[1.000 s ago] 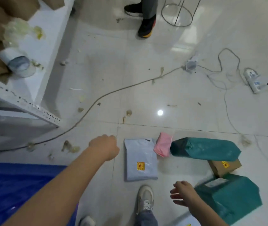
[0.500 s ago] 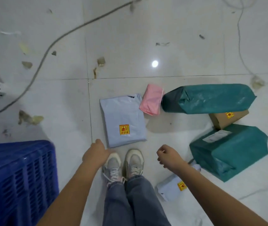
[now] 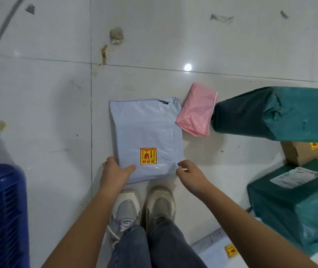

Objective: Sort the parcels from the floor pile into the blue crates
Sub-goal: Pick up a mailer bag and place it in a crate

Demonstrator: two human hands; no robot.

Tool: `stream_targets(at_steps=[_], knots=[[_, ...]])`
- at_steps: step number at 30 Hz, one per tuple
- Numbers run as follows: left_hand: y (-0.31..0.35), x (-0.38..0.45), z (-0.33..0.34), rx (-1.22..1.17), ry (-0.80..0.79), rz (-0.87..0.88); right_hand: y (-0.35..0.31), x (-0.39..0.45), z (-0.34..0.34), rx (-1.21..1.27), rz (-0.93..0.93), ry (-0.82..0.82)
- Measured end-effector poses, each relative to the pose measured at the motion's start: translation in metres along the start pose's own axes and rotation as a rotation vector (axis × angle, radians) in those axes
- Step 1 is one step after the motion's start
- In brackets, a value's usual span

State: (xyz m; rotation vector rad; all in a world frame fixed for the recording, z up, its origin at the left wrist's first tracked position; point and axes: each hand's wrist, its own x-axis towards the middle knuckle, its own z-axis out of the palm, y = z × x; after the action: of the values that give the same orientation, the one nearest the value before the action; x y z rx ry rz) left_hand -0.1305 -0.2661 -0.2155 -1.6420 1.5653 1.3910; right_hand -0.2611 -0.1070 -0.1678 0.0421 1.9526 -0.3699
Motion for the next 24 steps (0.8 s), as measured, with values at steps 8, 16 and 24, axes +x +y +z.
stream_targets(at_steps=[8, 16, 24], knots=[[-0.021, 0.024, 0.017, -0.296, -0.055, -0.091, -0.012, 0.030, 0.005, -0.080, 0.091, -0.007], [0.002, -0.019, 0.023, -0.474, -0.155, -0.050, -0.019, 0.006, 0.005, -0.083, 0.120, -0.048], [0.055, -0.130, -0.022, 0.120, 0.345, 0.283, -0.095, -0.087, -0.014, 0.186, -0.117, -0.394]])
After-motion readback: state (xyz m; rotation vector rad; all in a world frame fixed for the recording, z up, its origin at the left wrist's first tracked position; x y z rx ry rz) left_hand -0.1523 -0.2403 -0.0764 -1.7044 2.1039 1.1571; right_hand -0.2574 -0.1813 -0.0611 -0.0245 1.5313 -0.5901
